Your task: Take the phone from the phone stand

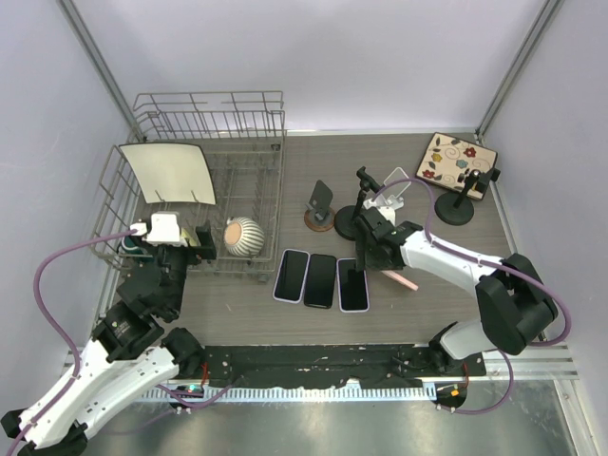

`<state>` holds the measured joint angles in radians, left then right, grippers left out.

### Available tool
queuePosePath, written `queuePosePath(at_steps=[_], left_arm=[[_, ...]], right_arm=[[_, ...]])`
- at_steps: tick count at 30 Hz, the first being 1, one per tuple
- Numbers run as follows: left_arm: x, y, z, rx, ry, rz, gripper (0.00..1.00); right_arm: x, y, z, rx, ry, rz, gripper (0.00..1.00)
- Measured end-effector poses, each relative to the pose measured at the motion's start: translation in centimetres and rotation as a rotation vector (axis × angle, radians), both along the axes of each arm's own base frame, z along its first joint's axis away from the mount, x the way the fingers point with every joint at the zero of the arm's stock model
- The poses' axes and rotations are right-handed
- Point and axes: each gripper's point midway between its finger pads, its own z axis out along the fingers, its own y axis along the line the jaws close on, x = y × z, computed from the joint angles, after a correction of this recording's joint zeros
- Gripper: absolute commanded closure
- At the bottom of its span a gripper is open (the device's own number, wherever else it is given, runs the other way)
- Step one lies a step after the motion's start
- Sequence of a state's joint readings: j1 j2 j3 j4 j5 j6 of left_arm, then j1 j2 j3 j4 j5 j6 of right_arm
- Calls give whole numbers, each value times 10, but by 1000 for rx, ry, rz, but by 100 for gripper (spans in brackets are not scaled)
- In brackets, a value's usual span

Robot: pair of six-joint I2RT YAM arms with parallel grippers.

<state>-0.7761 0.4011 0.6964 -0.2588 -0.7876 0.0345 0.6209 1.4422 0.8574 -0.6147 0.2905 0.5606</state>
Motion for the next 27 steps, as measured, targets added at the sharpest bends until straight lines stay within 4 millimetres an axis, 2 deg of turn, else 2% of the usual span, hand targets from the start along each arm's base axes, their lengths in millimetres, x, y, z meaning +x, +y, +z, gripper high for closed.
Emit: queuePosePath(at_steps=[6, 15, 18, 27], left_arm=[[0, 0, 1, -3, -3, -2, 2], [0, -1, 0, -6, -3, -9, 2], [0, -2, 0, -7, -2, -14, 2], [-1, -1, 0, -12, -5, -17, 2]], right_arm=[[2, 0, -2, -2, -18, -15, 30], [2, -36, -4, -141, -97, -166, 31], [1, -42, -4, -150, -117, -194, 31], [-2, -31, -6, -59, -127, -186, 30]])
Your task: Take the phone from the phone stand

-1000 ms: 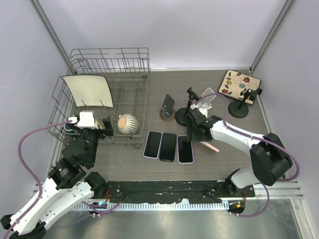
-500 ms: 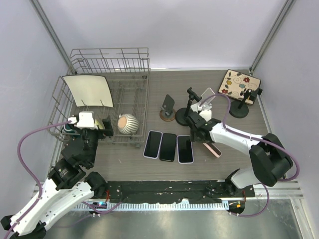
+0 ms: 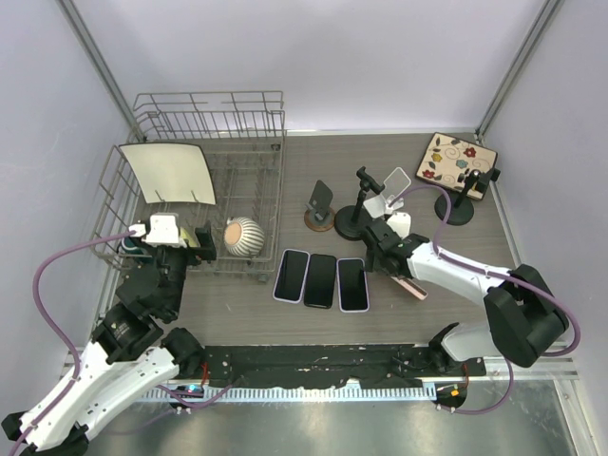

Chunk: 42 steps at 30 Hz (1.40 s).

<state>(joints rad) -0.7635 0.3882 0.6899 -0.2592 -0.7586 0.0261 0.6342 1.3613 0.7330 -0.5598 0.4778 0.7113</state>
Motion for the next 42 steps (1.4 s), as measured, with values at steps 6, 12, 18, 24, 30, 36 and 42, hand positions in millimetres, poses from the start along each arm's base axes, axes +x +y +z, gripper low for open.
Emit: queuePosePath(at_steps=[6, 12, 18, 24, 30, 36, 42], left_arm=[[0, 0, 0, -1, -1, 0, 2], [0, 1, 0, -2, -2, 1, 2], [0, 1, 0, -1, -2, 2, 3], [0, 0, 0, -1, -2, -6, 2], [-1, 1, 2, -9, -10, -10, 2], [-4, 3, 5, -22, -21, -10, 2], [-5, 3, 6, -38, -28, -14, 2]], right_arm=[[1, 16, -1, 82, 10, 21, 29], [2, 27, 12, 151, -19, 40, 29], [6, 25, 27, 164, -75, 38, 12], [13, 3, 37, 165, -125, -31, 9], [2, -40, 6, 239, -58, -194, 8], [-18, -44, -14, 342, -9, -254, 7], [-15, -28, -9, 461, -56, -226, 12]])
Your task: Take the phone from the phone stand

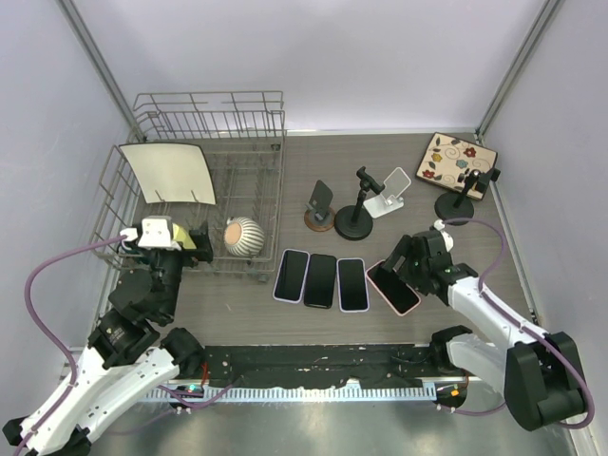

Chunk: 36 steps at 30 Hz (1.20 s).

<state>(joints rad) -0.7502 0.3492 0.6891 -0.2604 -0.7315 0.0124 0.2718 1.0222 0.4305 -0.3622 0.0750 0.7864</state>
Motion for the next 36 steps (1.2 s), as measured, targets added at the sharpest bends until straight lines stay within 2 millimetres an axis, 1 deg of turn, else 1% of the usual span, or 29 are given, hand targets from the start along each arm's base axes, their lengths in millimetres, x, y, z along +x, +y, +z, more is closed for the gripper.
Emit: queuePosePath(at_steps=[3, 5, 9, 11, 14, 16, 18, 20, 23, 25, 26, 28, 29, 30, 31, 32, 34, 36], left_arm=[[0, 1, 0, -5, -2, 1, 3], [0, 1, 1, -6, -3, -1, 3], [-1, 0, 1, -8, -6, -6, 3], [-1, 0, 1, -13, -6, -7, 3], [0, 0, 1, -18, -5, -9, 3], [0, 0, 1, -25, -5, -9, 3], [-1, 0, 1, -31, -6, -9, 2], [-1, 0, 2, -35, -8, -9, 2], [-1, 0, 2, -35, -7, -8, 2], [-1, 0, 1, -36, -7, -9, 2], [0, 0, 1, -36, -4, -7, 2], [2, 1, -1, -34, 4, 3, 1], [4, 1, -2, -32, 10, 10, 1], [6, 1, -4, -33, 19, 18, 1], [9, 1, -6, -31, 32, 27, 0], [13, 1, -9, -27, 48, 39, 0], [22, 4, -14, -27, 87, 70, 0], [33, 9, -21, -36, 129, 104, 0]], right_arm=[[1, 11, 4, 75, -49, 9, 12], [-3, 20, 6, 109, -63, 25, 12], [-21, 49, 7, 176, -28, 113, 12], [-28, 60, 8, 188, -11, 152, 12], [-34, 70, 7, 179, 20, 196, 12], [-37, 72, 6, 164, 37, 210, 11], [-38, 68, 8, 135, 44, 202, 11], [-32, 61, 18, 87, 18, 188, 11], [-14, 50, 51, 17, -84, 159, 11], [2, 38, 84, -42, -192, 130, 11], [8, 33, 97, -64, -234, 115, 11], [19, 17, 131, -131, -342, 75, 11], [22, 11, 143, -153, -378, 58, 11], [25, -1, 164, -201, -441, 27, 10], [25, -4, 169, -210, -456, 18, 10], [25, -16, 184, -252, -497, -10, 10], [24, -32, 207, -307, -556, -53, 10], [19, -52, 232, -368, -621, -109, 10]])
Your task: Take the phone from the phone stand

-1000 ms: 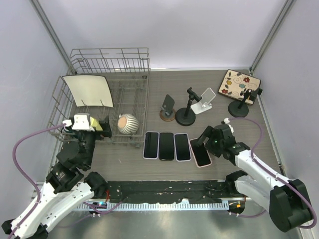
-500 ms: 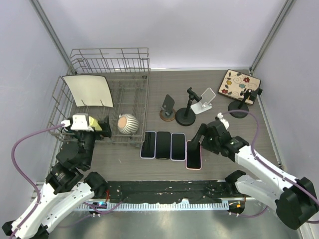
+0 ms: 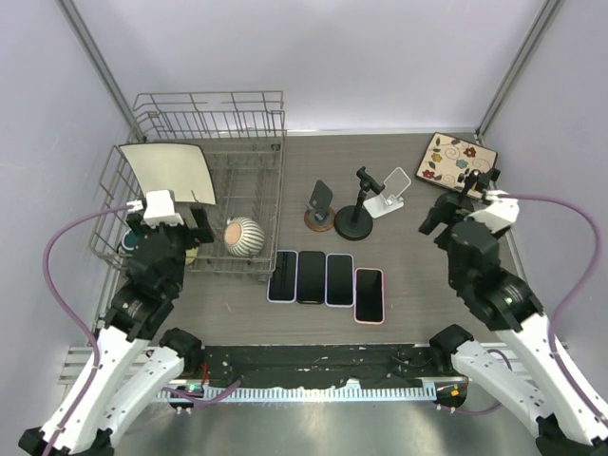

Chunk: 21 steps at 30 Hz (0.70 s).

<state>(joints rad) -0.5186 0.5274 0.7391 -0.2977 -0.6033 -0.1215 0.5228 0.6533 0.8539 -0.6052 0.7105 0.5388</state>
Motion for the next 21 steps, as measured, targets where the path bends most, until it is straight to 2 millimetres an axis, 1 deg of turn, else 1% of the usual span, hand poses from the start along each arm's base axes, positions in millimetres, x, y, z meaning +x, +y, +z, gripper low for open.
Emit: queuePosePath(at_steps=[3, 5, 7, 9, 10, 12, 15, 17, 21], left_arm=[[8, 17, -5, -46, 25, 64, 0], [7, 29, -5, -76, 20, 106, 0], [-1, 37, 5, -105, -28, 127, 0], [-14, 42, 21, -143, -109, 130, 0], [-20, 44, 27, -157, -143, 127, 0], [-38, 50, 45, -197, -245, 122, 0], [-57, 55, 62, -242, -366, 114, 0], [-64, 57, 64, -260, -416, 111, 0], [-70, 60, 56, -277, -463, 115, 0]], right_arm=[[-13, -27, 32, -44, -107, -77, 9], [-28, -46, 53, -59, -190, -125, 8], [-44, -63, 73, -52, -284, -167, 7], [-59, -78, 84, -44, -368, -205, 7], [-65, -83, 86, -43, -395, -219, 7], [-74, -92, 86, -43, -447, -238, 7], [-78, -97, 78, -60, -477, -251, 7], [-77, -97, 70, -78, -476, -251, 7], [-74, -96, 60, -92, -471, -254, 7]])
